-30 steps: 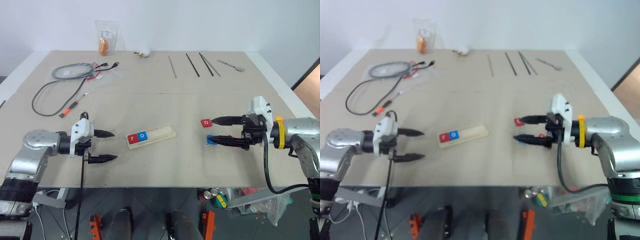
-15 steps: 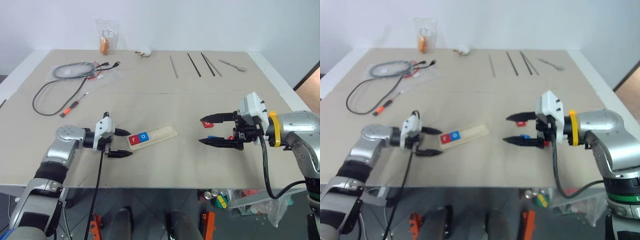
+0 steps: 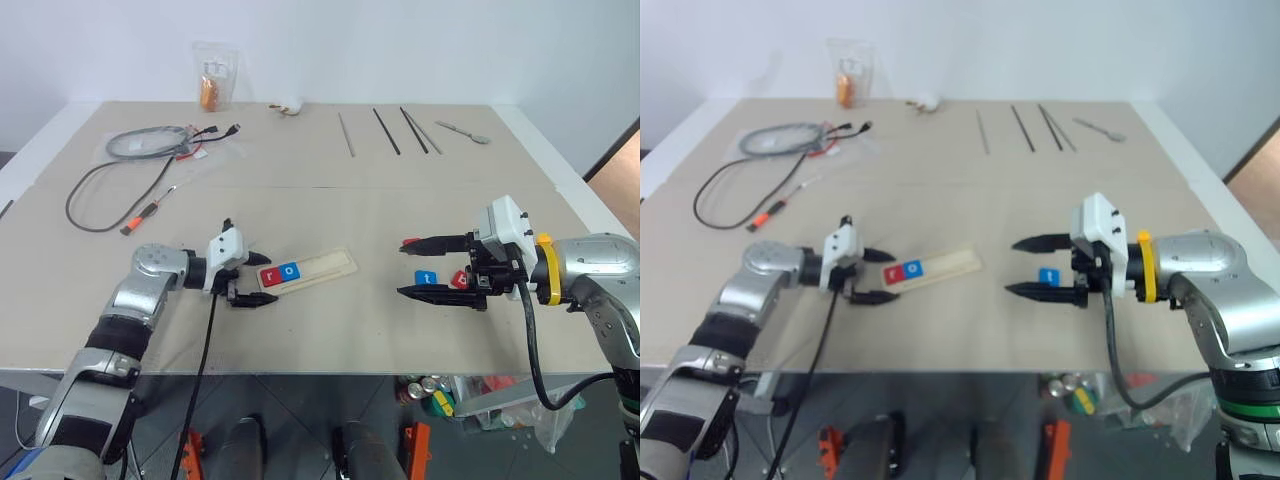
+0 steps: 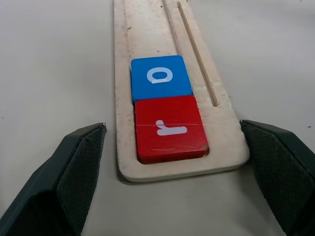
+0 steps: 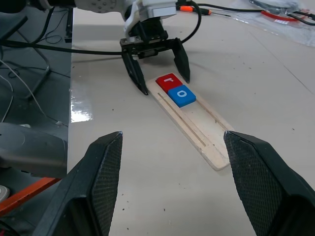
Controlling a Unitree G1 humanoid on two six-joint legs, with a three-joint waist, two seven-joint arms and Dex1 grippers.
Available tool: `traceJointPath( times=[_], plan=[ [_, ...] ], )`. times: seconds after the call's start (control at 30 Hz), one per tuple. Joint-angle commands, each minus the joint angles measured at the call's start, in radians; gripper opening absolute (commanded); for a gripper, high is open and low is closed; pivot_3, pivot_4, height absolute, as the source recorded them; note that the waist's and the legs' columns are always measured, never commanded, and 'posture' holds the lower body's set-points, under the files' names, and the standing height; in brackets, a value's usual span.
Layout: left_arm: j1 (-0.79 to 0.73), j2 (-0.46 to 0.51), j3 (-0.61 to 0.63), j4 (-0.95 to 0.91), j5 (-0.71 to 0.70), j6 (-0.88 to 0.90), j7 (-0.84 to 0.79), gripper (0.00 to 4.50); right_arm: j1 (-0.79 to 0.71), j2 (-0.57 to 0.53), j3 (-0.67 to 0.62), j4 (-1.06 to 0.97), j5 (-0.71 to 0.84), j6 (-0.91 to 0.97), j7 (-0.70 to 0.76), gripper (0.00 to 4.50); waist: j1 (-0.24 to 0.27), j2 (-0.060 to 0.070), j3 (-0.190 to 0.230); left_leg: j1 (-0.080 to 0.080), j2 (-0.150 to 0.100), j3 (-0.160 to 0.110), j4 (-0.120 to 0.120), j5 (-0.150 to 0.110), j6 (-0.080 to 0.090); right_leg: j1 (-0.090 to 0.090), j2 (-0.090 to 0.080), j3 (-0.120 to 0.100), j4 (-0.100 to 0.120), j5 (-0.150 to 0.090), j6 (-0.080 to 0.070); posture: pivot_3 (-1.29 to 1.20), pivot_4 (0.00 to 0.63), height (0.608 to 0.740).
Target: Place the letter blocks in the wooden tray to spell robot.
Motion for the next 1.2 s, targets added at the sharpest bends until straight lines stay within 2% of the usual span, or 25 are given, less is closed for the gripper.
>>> traceJointPath(
  times=[0.03,0.17,0.2,0.47,0.63,0.93,1.2],
  plan=[
    [0.051,0.029,-0.036,-0.049,0.005,0.054,-0.043,4.5,-0.016,-0.017,-0.035,-0.006,0.011,-0.014,-0.002,3.37,0.0,0.0,0.0,0.0,0.0,0.0,0.0,0.0,0.0,0.0,0.0,0.0,0.0,0.0,0.0,0.0,0.15,0.74],
    [0.058,0.035,-0.037,-0.065,0.013,0.061,-0.03,3.35,-0.03,-0.012,-0.028,0.002,0.01,-0.017,-0.004,3.49,-0.001,0.0,0.0,0.001,0.0,0.0,0.0,-0.001,0.001,0.0,0.0,0.0,0.0,0.0,0.0,0.0,0.15,0.74],
    [0.055,0.035,-0.038,-0.063,0.018,0.056,-0.025,3.26,-0.034,-0.01,-0.025,0.005,0.01,-0.019,-0.004,3.49,-0.001,0.0,0.0,0.001,0.0,0.0,0.0,-0.001,0.001,0.0,0.0,0.0,0.0,0.0,0.0,0.0,0.15,0.74],
    [0.023,0.012,-0.055,0.011,0.062,-0.069,0.024,3.26,-0.037,-0.008,-0.022,0.006,0.009,-0.019,-0.008,3.49,0.001,0.001,-0.002,0.001,0.0,0.0,0.001,-0.001,0.001,0.001,0.0,0.0,0.0,0.0,0.0,0.0,0.15,0.74],
    [-0.006,0.001,-0.063,0.03,0.014,-0.152,-0.096,3.26,-0.033,-0.015,-0.031,0.014,0.013,-0.013,-0.006,3.49,0.001,0.001,-0.002,0.001,0.0,0.002,0.002,-0.001,0.001,0.001,-0.002,0.0,0.0,0.001,-0.001,0.0,0.15,0.74],
    [-0.149,-0.022,-0.032,0.25,-0.034,-0.264,-0.3,3.26,0.02,-0.028,-0.061,-0.036,0.038,0.027,-0.025,3.49,0.001,0.001,-0.002,-0.001,0.0,0.001,0.002,-0.003,0.004,0.0,0.0,0.0,0.0,-0.001,0.001,0.0,0.15,0.74],
    [-0.236,-0.041,-0.085,0.399,-0.022,-0.361,-0.316,3.26,0.058,-0.041,-0.088,-0.079,0.065,0.058,-0.05,3.49,0.0,0.0,-0.002,-0.002,0.0,0.001,0.003,-0.003,0.005,-0.001,0.0,0.0,0.0,-0.001,0.001,0.0,0.15,0.74]
  ],
)
